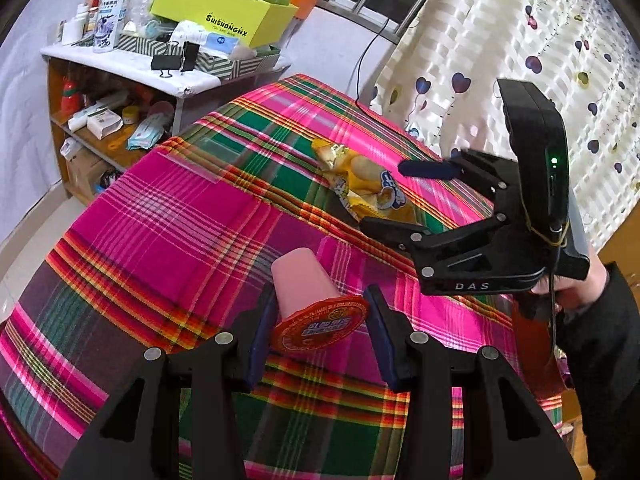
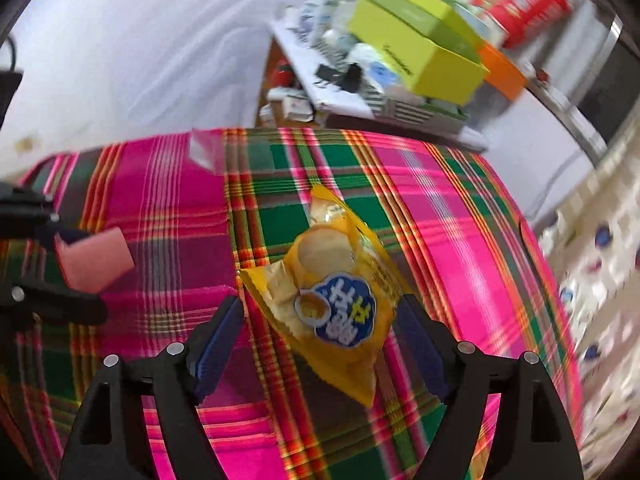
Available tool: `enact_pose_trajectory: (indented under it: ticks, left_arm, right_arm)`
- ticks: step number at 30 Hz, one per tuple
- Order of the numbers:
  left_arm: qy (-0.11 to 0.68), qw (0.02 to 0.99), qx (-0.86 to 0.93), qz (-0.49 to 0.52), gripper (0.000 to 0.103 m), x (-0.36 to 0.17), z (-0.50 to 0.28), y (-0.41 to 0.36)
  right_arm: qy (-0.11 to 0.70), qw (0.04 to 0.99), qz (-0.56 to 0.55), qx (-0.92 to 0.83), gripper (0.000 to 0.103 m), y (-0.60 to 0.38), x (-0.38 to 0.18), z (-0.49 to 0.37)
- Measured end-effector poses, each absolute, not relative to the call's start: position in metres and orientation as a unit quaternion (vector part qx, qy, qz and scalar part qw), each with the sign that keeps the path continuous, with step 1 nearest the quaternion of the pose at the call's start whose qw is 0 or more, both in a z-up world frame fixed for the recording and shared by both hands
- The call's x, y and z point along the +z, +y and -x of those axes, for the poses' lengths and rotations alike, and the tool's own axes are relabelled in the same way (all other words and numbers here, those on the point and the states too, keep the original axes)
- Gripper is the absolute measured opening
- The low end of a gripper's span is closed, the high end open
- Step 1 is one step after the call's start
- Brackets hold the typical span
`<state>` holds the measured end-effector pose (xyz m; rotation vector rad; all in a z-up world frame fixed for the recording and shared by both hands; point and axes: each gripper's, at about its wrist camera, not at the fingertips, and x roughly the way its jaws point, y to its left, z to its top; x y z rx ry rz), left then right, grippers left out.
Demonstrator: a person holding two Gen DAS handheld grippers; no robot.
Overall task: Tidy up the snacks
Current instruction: 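Grasp the yellow chip bag with the right gripper while the left gripper holds the pink cup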
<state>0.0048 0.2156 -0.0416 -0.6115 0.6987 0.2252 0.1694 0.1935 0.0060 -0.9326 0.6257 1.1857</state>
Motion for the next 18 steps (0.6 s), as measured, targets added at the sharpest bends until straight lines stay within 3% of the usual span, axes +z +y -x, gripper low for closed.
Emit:
enact_pose_trajectory:
  ticks: [10,12,18]
  left_arm:
    - [0.339,0.885,0.105,0.301,0.045,-0.045,-0.005,0.218]
    - [0.34,0.885,0.105,0.301,0.045,-0.046,-0.006,0.218]
    - [0.339,0.886,0.104,0.3,0.045,-0.044,-0.007,0.216]
  right_arm:
    - [0.275,0.647,0.471,0.533,0.078,0.218,-0.015,-0.17]
    - [0.29,0.657,0.458,0.524,0.064,0.22,-0.015,-0.174]
    - [0.311,0.681,0.428,0.506,0.047,0.216,-0.011,-0.177]
